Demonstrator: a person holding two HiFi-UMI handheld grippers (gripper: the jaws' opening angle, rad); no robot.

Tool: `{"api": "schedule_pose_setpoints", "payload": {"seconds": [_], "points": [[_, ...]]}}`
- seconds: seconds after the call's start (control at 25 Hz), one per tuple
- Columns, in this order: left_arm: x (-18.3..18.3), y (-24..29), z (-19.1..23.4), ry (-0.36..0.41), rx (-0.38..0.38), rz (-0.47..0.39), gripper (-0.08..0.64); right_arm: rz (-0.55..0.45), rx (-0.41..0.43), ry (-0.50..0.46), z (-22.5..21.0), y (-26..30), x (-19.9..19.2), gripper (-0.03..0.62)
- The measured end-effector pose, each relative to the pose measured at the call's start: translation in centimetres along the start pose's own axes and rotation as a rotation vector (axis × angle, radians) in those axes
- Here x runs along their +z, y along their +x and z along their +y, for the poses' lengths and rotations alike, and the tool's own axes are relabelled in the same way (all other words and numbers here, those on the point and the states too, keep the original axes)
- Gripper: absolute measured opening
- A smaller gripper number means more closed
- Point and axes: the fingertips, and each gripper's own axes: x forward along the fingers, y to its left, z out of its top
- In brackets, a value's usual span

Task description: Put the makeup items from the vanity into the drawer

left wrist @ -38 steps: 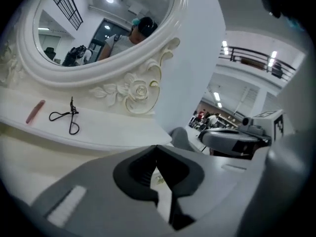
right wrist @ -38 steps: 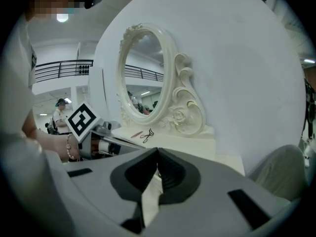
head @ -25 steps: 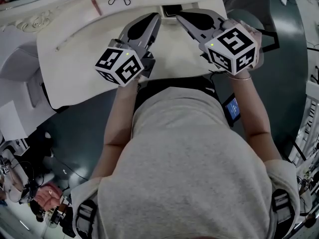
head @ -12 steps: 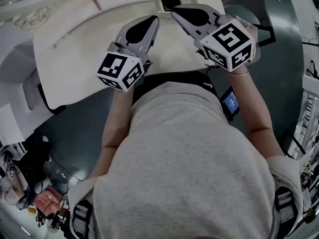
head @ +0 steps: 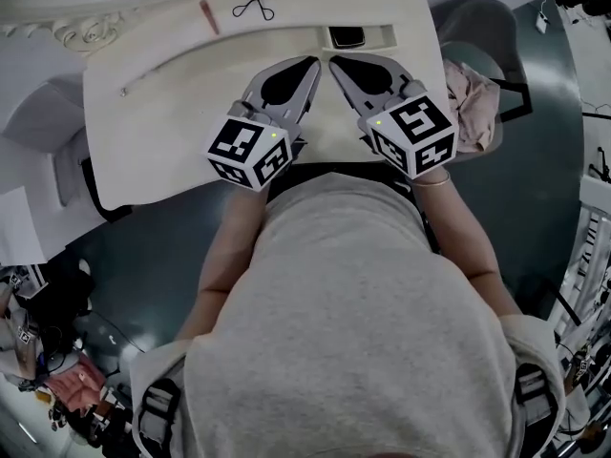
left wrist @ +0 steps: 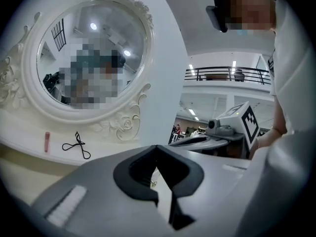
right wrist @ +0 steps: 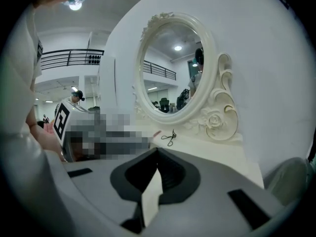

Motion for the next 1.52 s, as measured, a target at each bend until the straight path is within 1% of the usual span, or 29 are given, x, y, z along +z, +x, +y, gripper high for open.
{"api": "schedule_pose_setpoints", "payload": {"seconds": [0.12, 0.24, 0.48, 0.6, 0.72, 0.84, 1.0, 1.16, 1.32, 1.52], "points": [[-0.1, 0.1, 0.2, 0.007, 0.015, 0.013, 0.009, -0.024, -0.025, 0.033, 0.0, 0.0, -0.3, 0.008], [-0.5, 0.1, 0.3, -0.016, 0.021, 0.032, 0.009, -0.054, -0.047, 0.061, 0.1, -0.1, -0.4, 0.008], [-1.6, 0.3, 0.9, -0.02, 0.067, 0.091, 0.009, -0.103, -0.076, 0.078, 0.1, -0.2, -0.2, 0.008], [-2.2, 0.2, 0.9, -0.033, 0.072, 0.106, 0.009, -0.114, -0.082, 0.076, 0.2, -0.3, -0.3, 0.008], [-2.5, 0.2, 1.0, -0.037, 0.076, 0.116, 0.009, -0.111, -0.079, 0.078, 0.4, -0.2, -0.7, 0.008], [-2.6, 0.2, 1.0, -0.059, 0.068, 0.121, 0.009, -0.084, -0.073, 0.064, 0.5, 0.1, -1.4, 0.008], [-2.9, 0.3, 0.7, -0.053, 0.062, 0.132, 0.009, -0.073, -0.077, 0.059, 0.3, 0.0, -1.6, 0.008], [-3.2, 0.2, 0.6, -0.059, 0.062, 0.137, 0.009, -0.08, -0.067, 0.079, 0.1, 0.2, -1.7, 0.008], [-3.0, 0.3, 0.3, -0.047, 0.054, 0.129, 0.009, -0.064, -0.068, 0.091, 0.1, 0.2, -2.5, 0.008], [-3.8, 0.5, 0.0, -0.056, 0.05, 0.148, 0.009, -0.063, -0.061, 0.098, 0.1, 0.1, -2.9, 0.008]]}}
